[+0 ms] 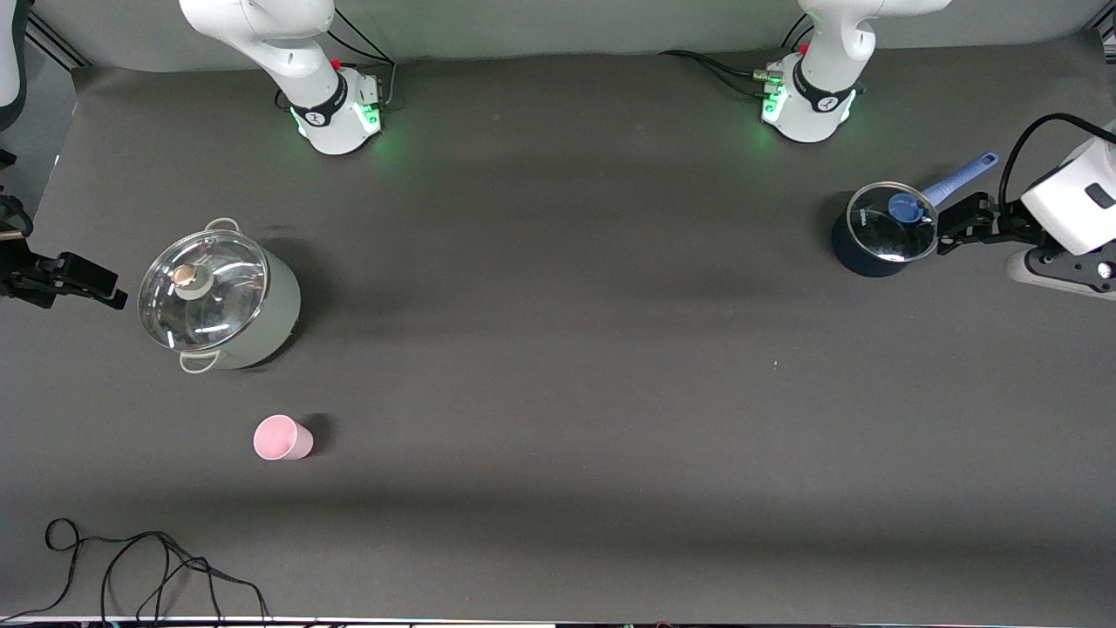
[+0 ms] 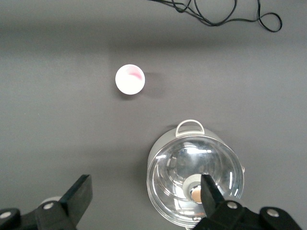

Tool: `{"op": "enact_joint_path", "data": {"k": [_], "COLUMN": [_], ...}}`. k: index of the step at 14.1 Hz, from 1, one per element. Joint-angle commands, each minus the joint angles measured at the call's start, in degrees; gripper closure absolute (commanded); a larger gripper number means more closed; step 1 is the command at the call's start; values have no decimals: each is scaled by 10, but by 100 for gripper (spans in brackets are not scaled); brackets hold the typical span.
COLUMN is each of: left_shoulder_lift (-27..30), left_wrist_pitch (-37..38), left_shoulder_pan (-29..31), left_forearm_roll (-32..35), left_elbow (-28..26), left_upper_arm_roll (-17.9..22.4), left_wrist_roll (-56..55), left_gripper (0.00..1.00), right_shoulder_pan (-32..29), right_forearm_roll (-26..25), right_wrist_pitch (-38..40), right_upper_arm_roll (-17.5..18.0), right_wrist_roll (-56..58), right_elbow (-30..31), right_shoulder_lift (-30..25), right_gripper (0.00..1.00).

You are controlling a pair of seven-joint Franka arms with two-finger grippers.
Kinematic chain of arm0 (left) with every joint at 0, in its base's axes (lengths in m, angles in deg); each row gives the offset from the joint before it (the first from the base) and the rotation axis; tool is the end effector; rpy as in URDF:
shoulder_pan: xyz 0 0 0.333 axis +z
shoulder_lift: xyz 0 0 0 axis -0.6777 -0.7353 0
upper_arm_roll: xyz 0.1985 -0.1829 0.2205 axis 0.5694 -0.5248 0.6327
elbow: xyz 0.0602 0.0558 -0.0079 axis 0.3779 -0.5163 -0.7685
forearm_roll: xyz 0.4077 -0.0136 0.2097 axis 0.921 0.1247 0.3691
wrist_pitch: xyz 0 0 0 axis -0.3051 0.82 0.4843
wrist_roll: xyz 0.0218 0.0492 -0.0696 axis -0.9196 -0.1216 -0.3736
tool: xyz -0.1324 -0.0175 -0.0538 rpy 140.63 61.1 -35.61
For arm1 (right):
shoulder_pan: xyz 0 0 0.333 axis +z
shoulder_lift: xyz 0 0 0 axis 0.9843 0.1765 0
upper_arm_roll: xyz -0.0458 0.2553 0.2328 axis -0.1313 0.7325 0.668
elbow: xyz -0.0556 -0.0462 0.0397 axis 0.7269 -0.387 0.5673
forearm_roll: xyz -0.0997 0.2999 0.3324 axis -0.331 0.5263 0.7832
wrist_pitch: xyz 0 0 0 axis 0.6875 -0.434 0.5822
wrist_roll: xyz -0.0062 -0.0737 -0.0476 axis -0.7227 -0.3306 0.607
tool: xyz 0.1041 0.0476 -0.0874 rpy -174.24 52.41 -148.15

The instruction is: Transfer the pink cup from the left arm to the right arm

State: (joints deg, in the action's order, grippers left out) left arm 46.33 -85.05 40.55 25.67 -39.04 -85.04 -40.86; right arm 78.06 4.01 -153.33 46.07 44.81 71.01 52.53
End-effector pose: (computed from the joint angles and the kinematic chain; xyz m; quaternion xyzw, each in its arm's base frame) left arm 0.6354 -0.0429 0.6095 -0.9917 0.1227 0.0375 0.0080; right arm 0.6565 -0.0594 0.5914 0.9993 -0.0284 0.0246 0.0007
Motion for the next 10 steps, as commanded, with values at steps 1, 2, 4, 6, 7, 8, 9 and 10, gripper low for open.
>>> {"op": "enact_joint_path", "data": {"k": [1,2,4,6,7,8,9,10], "left_shoulder_lift": [11,11,10,11,11,11,11,11], "left_wrist_pitch": [-7,-8,-10,-4,-6,-7,-6,-6], "left_shoulder_pan": [-2,-2,0,6,7,7,7,7], "left_forearm_roll": [7,7,5,4,2,2,2,2], "left_elbow": [-14,-14,-14,-15,-15,-15,-15,-16], "left_upper_arm_roll": [4,4,5,5,5,5,5,5], "left_wrist_roll": [-8,-8,-8,-8,-8,-7,-8,-8], "left_gripper": [0,0,0,0,0,0,0,0], "right_shoulder_pan": [16,16,13,13,12,12,12,12], "right_forearm_roll": [-8,-7,-7,-7,-7,-6,-3,-3], "right_wrist_pitch": [1,11,31,34,36,39,39,40], "right_upper_arm_roll": [-5,-6,-7,-8,-8,-8,-8,-9], "right_wrist_roll": [5,0,0,-2,-1,-2,-2,-2], "right_elbow": [-9,-9,-7,-7,-7,-7,-7,-7], "right_shoulder_lift": [-1,-1,-1,-1,-1,-1,-1,-1], "right_gripper": [0,0,0,0,0,0,0,0]}}
